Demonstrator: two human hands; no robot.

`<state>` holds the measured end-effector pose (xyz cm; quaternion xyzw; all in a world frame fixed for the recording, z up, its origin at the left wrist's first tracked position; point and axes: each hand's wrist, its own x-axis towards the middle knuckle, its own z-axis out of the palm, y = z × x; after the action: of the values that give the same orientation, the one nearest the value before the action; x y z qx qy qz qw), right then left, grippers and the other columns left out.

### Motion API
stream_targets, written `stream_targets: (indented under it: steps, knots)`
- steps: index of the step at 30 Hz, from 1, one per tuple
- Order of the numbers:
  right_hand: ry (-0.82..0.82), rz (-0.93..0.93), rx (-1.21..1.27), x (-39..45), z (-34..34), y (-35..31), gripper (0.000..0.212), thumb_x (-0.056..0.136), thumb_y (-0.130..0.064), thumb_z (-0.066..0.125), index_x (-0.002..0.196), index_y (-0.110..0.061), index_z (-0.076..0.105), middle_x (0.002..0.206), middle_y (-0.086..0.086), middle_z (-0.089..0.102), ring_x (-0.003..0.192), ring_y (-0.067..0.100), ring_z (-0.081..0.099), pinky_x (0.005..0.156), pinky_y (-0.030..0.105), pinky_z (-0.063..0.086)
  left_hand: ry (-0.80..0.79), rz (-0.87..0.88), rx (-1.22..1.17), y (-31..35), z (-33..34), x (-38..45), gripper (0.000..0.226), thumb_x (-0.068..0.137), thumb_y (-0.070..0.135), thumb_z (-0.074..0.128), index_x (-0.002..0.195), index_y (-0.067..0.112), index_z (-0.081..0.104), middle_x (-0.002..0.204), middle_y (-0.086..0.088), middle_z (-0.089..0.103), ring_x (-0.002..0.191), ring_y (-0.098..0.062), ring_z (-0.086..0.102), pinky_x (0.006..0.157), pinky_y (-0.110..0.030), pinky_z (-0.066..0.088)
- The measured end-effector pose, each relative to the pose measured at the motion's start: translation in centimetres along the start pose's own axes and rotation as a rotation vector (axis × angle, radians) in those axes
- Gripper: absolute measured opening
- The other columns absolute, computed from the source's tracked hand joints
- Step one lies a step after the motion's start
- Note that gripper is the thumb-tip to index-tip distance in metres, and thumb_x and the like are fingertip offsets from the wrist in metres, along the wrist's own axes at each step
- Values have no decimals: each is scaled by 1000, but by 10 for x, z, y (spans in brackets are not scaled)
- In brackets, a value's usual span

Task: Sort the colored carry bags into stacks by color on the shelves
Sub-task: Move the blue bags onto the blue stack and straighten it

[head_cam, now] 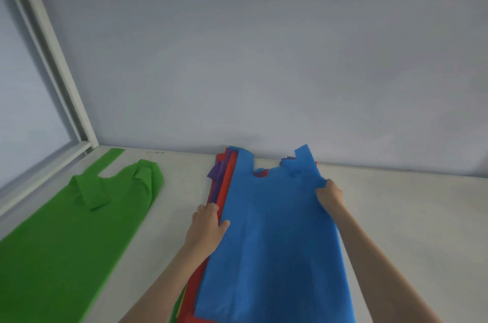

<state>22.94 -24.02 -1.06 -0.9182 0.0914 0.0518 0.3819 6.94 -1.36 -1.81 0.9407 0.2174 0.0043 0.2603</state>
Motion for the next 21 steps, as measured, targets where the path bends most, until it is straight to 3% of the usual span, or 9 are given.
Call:
stream_targets:
  steps: [4, 7, 9, 11, 15, 21]
  knots:
    - [-56, 5, 38, 10, -15, 16, 21, 87, 3, 31, 99, -6, 46, 95, 11, 45, 78, 24, 42, 53, 26, 28, -117, -22, -139, 5, 10, 2, 40, 90, 26, 54, 120, 0, 51, 106, -12, 57, 99, -26, 55, 93, -34, 43]
    - [-136, 3, 97, 13, -16, 23, 12, 83, 0, 37, 81, -11, 42, 90, 10, 45, 67, 19, 40, 56, 25, 30, -184, -77, -227, 10, 15, 4, 36, 88, 29, 56, 109, 0, 54, 99, -11, 59, 86, -25, 56, 77, -33, 46]
    - [-158, -1, 124, 14, -14, 27, 9, 84, -5, 42, 90, -9, 46, 91, 11, 49, 77, 22, 45, 65, 28, 36, -211, -104, -259, 13, 16, 5, 21, 88, 29, 55, 87, 7, 55, 87, -4, 61, 83, -24, 57, 68, -27, 39]
    - [-163, 3, 165, 7, -15, 26, 13, 87, -6, 44, 100, -5, 47, 94, 11, 51, 84, 24, 47, 71, 32, 37, -229, -118, -256, 15, 17, 3, 27, 90, 26, 53, 66, 15, 45, 71, 2, 52, 77, -21, 52, 66, -25, 36]
    - [-207, 62, 155, 6, -16, 30, 25, 89, -8, 46, 111, 4, 50, 99, 13, 52, 88, 25, 47, 73, 33, 37, -216, -127, -299, 15, 19, 3, 13, 93, 23, 47, 92, 10, 50, 96, -7, 57, 91, -27, 59, 74, -30, 43]
    - [-216, 77, 213, 12, -19, 39, 31, 92, -15, 44, 116, 5, 50, 101, 13, 52, 89, 25, 48, 74, 33, 39, -278, -130, -422, 25, 14, 3, 8, 92, 15, 45, 95, 10, 51, 94, -5, 56, 78, -18, 52, 59, -24, 38]
